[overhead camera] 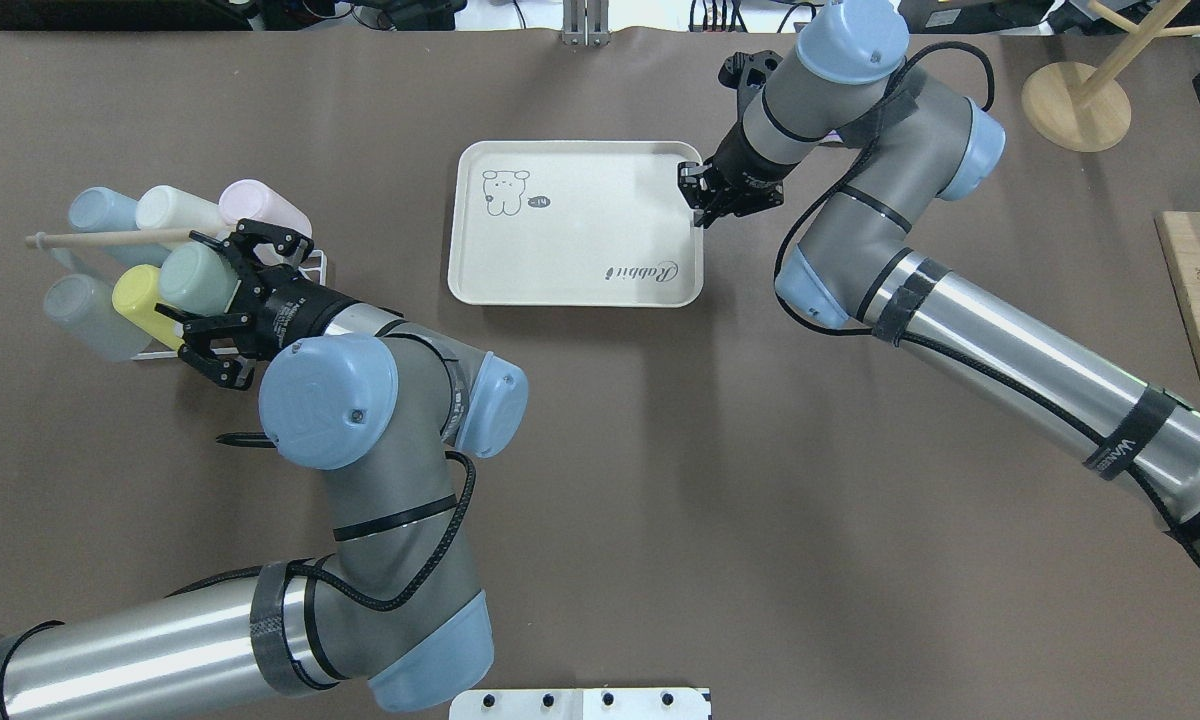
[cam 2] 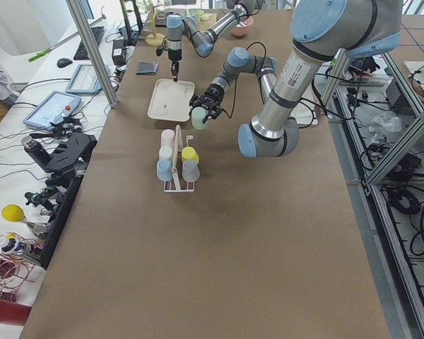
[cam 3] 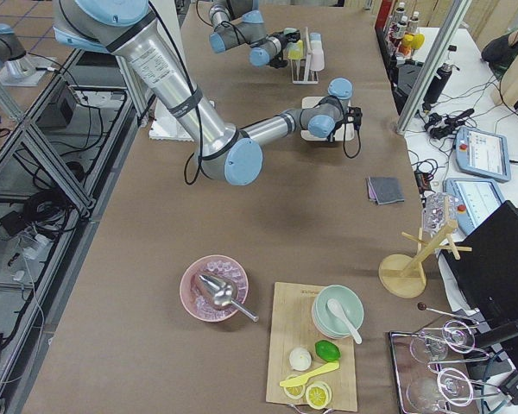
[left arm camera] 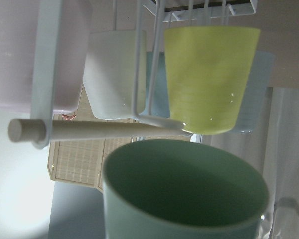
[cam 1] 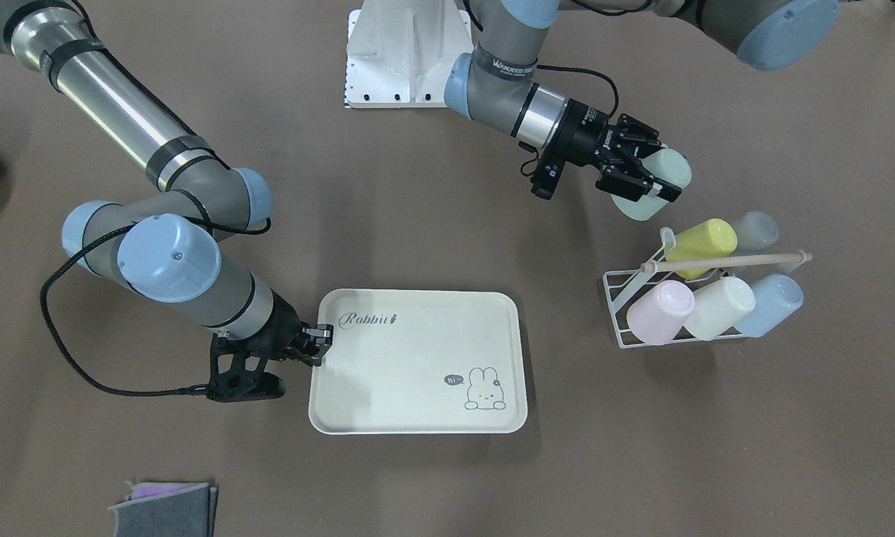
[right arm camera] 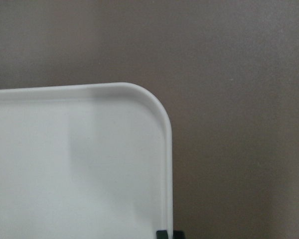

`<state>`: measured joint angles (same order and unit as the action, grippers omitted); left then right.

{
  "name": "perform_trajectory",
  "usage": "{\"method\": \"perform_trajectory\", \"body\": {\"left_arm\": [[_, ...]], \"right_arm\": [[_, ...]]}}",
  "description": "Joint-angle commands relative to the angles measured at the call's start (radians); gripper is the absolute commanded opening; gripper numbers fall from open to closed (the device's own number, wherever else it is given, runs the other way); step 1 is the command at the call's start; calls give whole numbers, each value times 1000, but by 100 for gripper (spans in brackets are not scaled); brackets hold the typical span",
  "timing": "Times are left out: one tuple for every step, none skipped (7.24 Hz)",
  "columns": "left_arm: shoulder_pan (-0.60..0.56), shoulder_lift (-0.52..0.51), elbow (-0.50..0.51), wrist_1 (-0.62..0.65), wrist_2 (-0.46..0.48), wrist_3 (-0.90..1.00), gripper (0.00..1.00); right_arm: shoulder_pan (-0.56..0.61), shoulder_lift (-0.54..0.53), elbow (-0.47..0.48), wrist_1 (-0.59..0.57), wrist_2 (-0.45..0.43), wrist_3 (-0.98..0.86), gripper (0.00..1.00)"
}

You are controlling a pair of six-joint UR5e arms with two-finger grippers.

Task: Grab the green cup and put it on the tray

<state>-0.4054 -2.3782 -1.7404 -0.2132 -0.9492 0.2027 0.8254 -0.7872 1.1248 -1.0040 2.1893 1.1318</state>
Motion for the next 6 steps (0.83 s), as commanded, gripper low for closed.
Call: {"method": "perform_trajectory", "body": {"left_arm": [[0,-78,-5,-102,-97,-171,0],[11,-78,-2,-197,-177,-325,0],[13,-79,-11,-281,-237,-464,0],[25,-79,-16,-390,-287,-568,0],[54,-78,-11,-504,-316,-727,0],[60,-73,-8,-600,-316,-911,0]], "right_arm": [[-20,-15,-10,42,-5,42,0],[-20,-17,-10,44,-5,45,0],[-20,-20,-10,45,-3,45,0],[-20,-21,-10,48,1,45,0],[-22,-24,-11,47,-2,46,99],[-26,-30,-8,50,-9,43,100]]}}
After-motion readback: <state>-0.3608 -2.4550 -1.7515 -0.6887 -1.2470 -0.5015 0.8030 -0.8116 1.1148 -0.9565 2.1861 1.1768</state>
